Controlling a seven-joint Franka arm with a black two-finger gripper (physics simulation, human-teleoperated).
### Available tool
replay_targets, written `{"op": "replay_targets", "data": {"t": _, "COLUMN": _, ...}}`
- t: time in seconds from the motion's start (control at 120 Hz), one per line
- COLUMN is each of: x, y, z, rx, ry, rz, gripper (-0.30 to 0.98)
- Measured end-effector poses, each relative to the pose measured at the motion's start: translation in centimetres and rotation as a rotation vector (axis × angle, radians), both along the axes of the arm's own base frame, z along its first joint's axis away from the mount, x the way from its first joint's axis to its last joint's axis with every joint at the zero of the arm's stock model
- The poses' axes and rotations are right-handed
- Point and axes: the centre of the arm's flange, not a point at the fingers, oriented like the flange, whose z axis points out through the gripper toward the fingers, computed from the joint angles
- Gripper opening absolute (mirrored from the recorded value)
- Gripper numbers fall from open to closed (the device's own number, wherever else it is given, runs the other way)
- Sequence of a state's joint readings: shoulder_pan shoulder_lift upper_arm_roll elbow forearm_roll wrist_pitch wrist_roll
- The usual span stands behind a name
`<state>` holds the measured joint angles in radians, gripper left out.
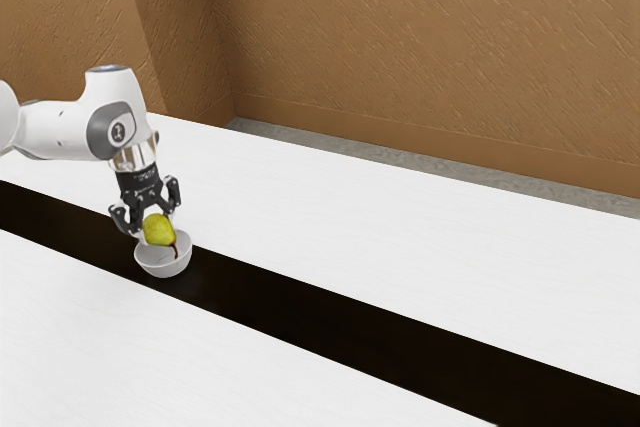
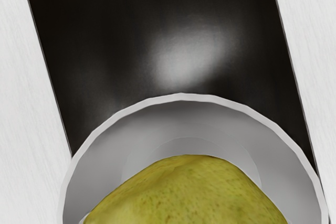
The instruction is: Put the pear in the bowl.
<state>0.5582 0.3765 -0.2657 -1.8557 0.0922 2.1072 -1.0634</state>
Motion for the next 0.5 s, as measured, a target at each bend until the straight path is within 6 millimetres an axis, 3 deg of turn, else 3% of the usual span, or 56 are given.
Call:
{"op": "replay_targets", "data": {"t": 0.25, "x": 0.12, "y": -0.04, "z": -0.07, "rx": -0.006, "ry": -0.008, "rz": -0.011, "gripper": 0.49}}
{"op": "replay_targets", "data": {"t": 0.5, "x": 0.2, "y": -0.16, "z": -0.22, "rx": -0.011, "ry": -0.012, "rz": -0.024, "gripper": 0.63}}
